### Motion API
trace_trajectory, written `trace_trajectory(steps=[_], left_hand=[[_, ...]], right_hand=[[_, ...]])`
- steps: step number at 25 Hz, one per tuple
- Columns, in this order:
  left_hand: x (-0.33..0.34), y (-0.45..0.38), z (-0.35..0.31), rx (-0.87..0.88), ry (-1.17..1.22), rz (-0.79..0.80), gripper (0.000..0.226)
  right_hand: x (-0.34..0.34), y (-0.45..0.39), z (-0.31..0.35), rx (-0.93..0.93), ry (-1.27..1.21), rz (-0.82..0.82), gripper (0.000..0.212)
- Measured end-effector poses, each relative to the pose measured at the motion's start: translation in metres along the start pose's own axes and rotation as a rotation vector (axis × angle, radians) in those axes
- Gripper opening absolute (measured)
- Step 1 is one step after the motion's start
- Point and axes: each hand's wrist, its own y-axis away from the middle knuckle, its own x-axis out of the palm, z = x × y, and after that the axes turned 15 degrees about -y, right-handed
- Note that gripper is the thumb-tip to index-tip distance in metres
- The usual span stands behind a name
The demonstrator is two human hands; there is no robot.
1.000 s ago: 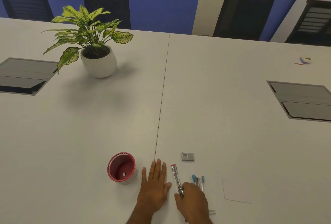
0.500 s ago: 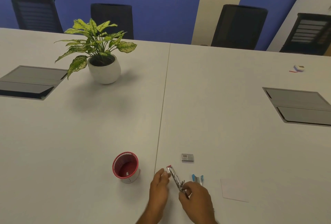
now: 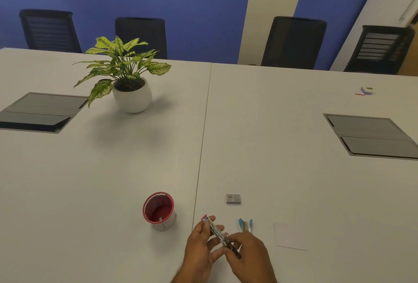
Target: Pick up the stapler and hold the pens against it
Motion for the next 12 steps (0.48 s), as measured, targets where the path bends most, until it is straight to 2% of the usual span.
trace_trajectory(steps=[2, 4, 6, 7, 8, 12], left_hand=[[0.001, 0.003, 0.000, 0.021, 0.020, 0.002, 0.030], [0.001, 0.003, 0.000, 0.033, 0.039, -0.002, 0.030], [0.001, 0.003, 0.002, 0.029, 0.046, -0.020, 0.030], [0.000, 0.003, 0.002, 0.026, 0.046, -0.028, 0.029], [0.000, 0.004, 0.003, 0.027, 0.046, -0.033, 0.029], [0.000, 0.005, 0.006, 0.032, 0.043, -0.047, 0.029]], right_hand=[[-0.009, 0.004, -0.002, -0.014, -0.087, -0.032, 0.018], [-0.024, 0.005, -0.012, -0.026, -0.210, -0.168, 0.009], [-0.041, 0.003, -0.035, 0.017, -0.176, -0.305, 0.015], [-0.050, 0.003, -0.048, 0.058, -0.111, -0.320, 0.018], [-0.056, 0.003, -0.064, 0.098, -0.032, -0.281, 0.020], [-0.061, 0.003, -0.114, 0.119, 0.214, 0.119, 0.030]])
